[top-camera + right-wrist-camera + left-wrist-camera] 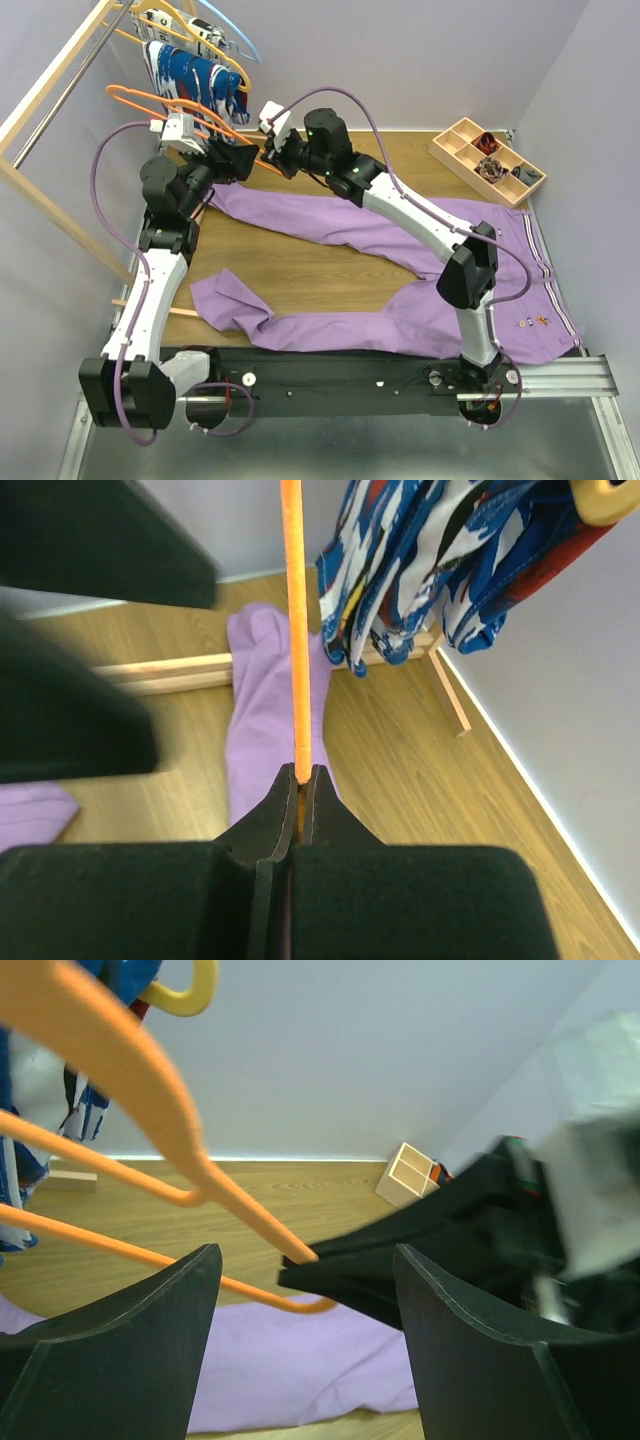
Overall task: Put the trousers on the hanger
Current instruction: Fold the trousers
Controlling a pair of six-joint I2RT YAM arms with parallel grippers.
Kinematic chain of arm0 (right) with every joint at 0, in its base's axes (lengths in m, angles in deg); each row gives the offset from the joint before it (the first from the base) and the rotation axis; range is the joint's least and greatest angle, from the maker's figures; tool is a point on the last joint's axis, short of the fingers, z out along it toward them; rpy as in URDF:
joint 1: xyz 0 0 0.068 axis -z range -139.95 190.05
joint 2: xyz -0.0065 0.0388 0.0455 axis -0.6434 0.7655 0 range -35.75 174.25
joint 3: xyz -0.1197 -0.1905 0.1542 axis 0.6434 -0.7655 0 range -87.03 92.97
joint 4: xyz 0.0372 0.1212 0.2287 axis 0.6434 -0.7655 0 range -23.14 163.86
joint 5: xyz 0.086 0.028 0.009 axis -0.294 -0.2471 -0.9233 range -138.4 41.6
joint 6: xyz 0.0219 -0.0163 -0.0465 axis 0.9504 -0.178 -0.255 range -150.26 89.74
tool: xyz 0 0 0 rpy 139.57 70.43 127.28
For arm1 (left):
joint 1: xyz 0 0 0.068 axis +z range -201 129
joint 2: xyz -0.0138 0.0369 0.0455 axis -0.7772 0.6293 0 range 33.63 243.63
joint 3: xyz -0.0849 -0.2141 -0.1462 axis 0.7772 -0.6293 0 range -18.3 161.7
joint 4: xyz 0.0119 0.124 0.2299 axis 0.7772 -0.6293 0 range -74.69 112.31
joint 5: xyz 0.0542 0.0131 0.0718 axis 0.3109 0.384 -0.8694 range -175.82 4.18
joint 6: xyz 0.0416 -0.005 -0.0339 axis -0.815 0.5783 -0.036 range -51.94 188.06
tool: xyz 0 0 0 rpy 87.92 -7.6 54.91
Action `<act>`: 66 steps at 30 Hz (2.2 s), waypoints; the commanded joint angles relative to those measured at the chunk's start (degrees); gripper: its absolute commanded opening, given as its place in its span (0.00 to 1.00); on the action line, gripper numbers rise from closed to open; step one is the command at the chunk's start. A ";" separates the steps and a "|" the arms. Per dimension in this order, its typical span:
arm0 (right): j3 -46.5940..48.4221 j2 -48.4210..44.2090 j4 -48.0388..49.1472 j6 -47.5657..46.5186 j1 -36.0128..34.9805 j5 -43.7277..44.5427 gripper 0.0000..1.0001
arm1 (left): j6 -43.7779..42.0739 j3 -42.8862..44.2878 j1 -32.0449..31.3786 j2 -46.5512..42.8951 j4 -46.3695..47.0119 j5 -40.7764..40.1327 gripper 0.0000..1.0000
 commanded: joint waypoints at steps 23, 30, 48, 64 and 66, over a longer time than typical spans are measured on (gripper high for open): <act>-3.87 -7.30 0.57 5.43 -3.29 -5.66 0.01 | 16.38 1.23 -1.68 9.67 14.45 -5.03 0.28; -3.00 -6.68 0.39 5.69 -3.55 -5.58 0.01 | 19.19 3.61 -1.76 12.31 14.53 -4.94 0.00; -11.69 -15.81 0.22 3.93 -3.64 3.91 0.99 | 36.68 16.08 1.40 17.05 18.58 -20.32 0.00; -22.15 -23.29 -0.40 12.10 -3.55 4.18 0.99 | 46.00 35.24 4.21 32.00 17.96 -27.70 0.00; -22.15 -23.29 -0.31 12.46 -3.55 4.27 0.99 | 46.18 37.52 4.30 33.75 17.44 -27.88 0.00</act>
